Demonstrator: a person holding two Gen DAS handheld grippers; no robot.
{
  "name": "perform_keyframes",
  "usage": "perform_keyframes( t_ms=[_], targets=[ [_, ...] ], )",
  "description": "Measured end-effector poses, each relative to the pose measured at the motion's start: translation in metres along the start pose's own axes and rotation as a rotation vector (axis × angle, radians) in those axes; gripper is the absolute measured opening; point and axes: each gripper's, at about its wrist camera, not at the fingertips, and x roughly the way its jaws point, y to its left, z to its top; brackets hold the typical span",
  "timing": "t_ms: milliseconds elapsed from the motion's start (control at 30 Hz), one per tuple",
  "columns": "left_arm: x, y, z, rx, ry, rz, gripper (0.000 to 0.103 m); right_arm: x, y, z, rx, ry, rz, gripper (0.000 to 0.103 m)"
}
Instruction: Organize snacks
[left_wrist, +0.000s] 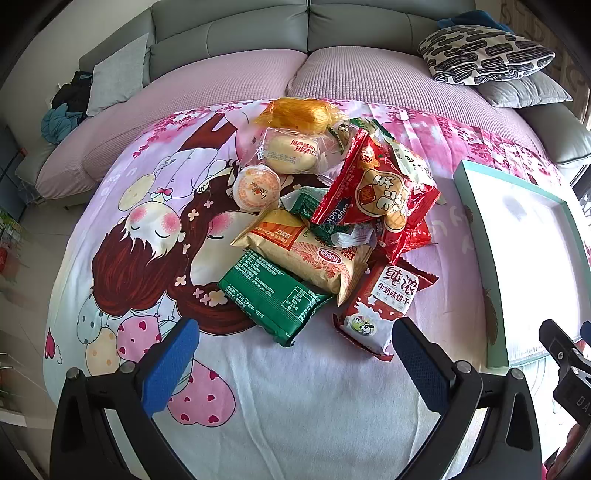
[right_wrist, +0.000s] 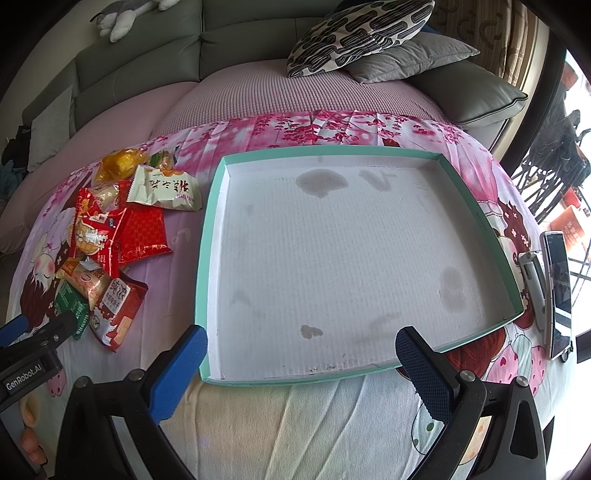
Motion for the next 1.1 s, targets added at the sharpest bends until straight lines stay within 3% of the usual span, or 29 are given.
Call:
perform_keyframes(
  t_ms=[433, 633, 833, 1100],
  targets=[
    [0.002, 0.010, 0.006, -0.043, 0.005, -0.019, 0.103, -0.001, 0.003, 0.000, -0.003, -0.009, 0.003, 0.103],
    [0.002, 0.029, 0.019, -0.107, 0.023, -0.014, 0.103, -0.003, 0.018, 0.009, -0.024, -0.024, 0.069, 0.103],
    [0.010, 0.054, 0.033, -0.199, 0.046, 0.005, 0.103, 0.000, 0.049, 0.020, -0.046, -0.005, 0.149, 0.103],
    [0.036, 0.064, 0.029, -0.243, 0.121, -0.008, 0.103, 0.019, 0.103, 0.025, -0.121, 0.043, 0.202, 0.103]
  ],
)
